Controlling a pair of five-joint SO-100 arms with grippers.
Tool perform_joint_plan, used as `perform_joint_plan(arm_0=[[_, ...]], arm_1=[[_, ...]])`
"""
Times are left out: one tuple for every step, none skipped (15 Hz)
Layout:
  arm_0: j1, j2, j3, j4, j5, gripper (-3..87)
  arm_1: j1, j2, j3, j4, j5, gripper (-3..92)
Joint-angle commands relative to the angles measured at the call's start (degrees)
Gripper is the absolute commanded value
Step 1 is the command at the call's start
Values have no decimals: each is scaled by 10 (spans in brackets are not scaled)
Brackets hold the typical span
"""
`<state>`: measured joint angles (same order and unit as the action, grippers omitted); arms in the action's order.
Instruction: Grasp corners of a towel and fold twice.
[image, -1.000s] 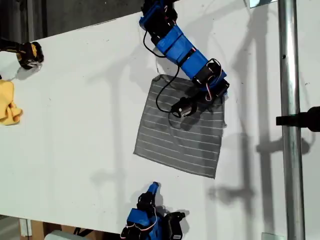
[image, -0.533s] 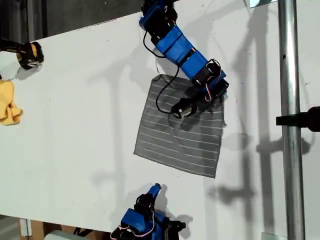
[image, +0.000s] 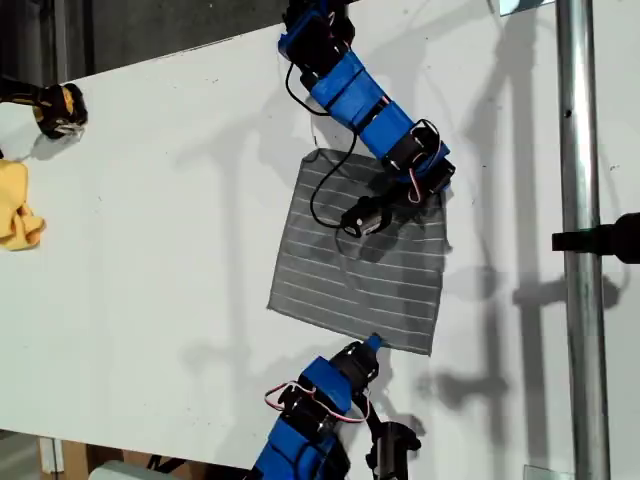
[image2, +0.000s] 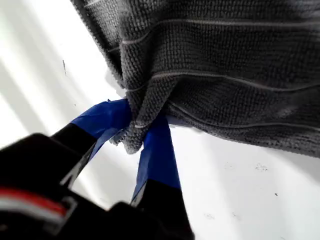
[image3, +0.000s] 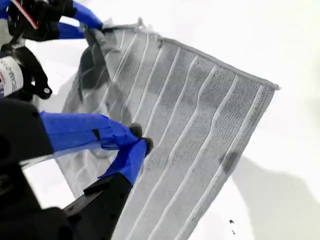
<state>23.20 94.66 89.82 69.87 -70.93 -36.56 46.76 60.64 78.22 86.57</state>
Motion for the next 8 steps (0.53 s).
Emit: perform_joint_plan(arm_0=[[33, -25, -93, 23, 20, -17], [38, -21, -95, 25, 25, -17], [40, -18, -95, 34, 27, -16], [41, -18, -94, 40, 28, -16], [41, -20, -93, 43, 30, -12], [40, -21, -87, 45, 21, 62], [40, -21, -83, 48, 12, 186], [42, -21, -83, 54, 14, 244]], arm_1=[[12, 8, 10, 14, -7, -2], [12, 9, 10, 14, -7, -2], [12, 11, 10, 14, -7, -2], [12, 12, 10, 15, -7, -2], [12, 13, 10, 17, -7, -2], [11, 14, 10, 17, -7, -2], [10, 14, 10, 17, -6, -2], [9, 14, 10, 17, -5, -2]])
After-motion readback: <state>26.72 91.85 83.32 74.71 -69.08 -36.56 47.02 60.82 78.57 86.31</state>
